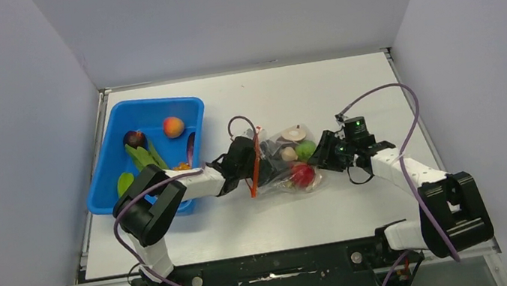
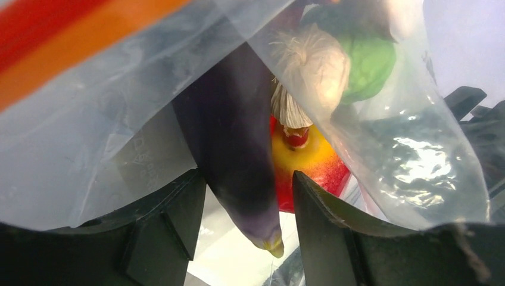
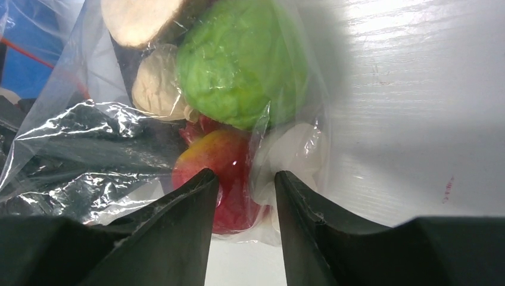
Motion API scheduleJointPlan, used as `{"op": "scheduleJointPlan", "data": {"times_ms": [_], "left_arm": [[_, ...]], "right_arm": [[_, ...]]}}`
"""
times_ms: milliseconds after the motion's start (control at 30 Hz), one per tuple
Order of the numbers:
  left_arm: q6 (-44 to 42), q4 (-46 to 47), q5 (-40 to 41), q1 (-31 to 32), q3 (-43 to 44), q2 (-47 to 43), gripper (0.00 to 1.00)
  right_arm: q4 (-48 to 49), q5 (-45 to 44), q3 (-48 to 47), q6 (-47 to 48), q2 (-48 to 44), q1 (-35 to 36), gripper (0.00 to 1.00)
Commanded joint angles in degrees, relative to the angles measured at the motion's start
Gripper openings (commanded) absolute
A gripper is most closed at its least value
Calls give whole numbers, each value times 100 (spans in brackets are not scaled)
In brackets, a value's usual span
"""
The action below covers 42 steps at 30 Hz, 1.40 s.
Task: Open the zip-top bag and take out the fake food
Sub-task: Pick up the fake vegetable from the zipper food storage bag.
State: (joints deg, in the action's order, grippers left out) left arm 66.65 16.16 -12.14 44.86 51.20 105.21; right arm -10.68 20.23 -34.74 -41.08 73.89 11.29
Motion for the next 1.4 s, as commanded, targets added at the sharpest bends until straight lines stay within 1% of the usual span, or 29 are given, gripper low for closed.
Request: {"op": "scheduleJointPlan", "data": {"times_ms": [0, 100, 200, 333, 433, 500, 600, 700, 733, 867, 1033, 1200, 1300, 1367], "left_arm": [[-317, -219, 201, 8, 360, -12, 50], [-431, -342, 282, 52, 347, -79, 43], [-560, -505, 342, 58, 340, -159, 37], [-728, -677, 374, 63, 304, -273, 29], [-861, -843, 416, 67, 299, -390, 28], [-998, -953, 443, 71, 330, -465, 28], [-1287, -1360, 578, 84, 513, -461, 30], [-1421, -1644, 739, 84, 624, -357, 41], [-1430, -1624, 721, 84, 634, -349, 45], [-1258, -1212, 530, 93, 535, -321, 54], [-1128, -949, 460, 179, 540, -188, 61], [-1067, -940, 492, 233, 616, 30, 61], [-1032, -963, 648, 231, 547, -8, 56], [-1059, -1019, 736, 233, 525, -56, 48]], "right_arm": [[57, -25, 17, -3, 6, -4, 41], [49, -315, 51, -133, -187, -4, 40], [105, -519, 111, -152, -500, -13, 40], [58, -509, 49, 28, -730, -39, 46], [122, -381, 38, 105, -822, -40, 49], [223, -217, 46, 128, -834, -39, 50], [563, 282, 95, 189, -710, -44, 50], [689, 715, 46, 247, -421, -33, 50], [710, 814, 27, 268, -337, -21, 50], [656, 881, -7, 337, -127, 14, 50], [661, 893, 41, 294, 64, 42, 49], [677, 858, 48, 276, 151, 74, 48], [623, 822, 16, 305, 157, 75, 48], [611, 781, 18, 311, 152, 70, 48]]}}
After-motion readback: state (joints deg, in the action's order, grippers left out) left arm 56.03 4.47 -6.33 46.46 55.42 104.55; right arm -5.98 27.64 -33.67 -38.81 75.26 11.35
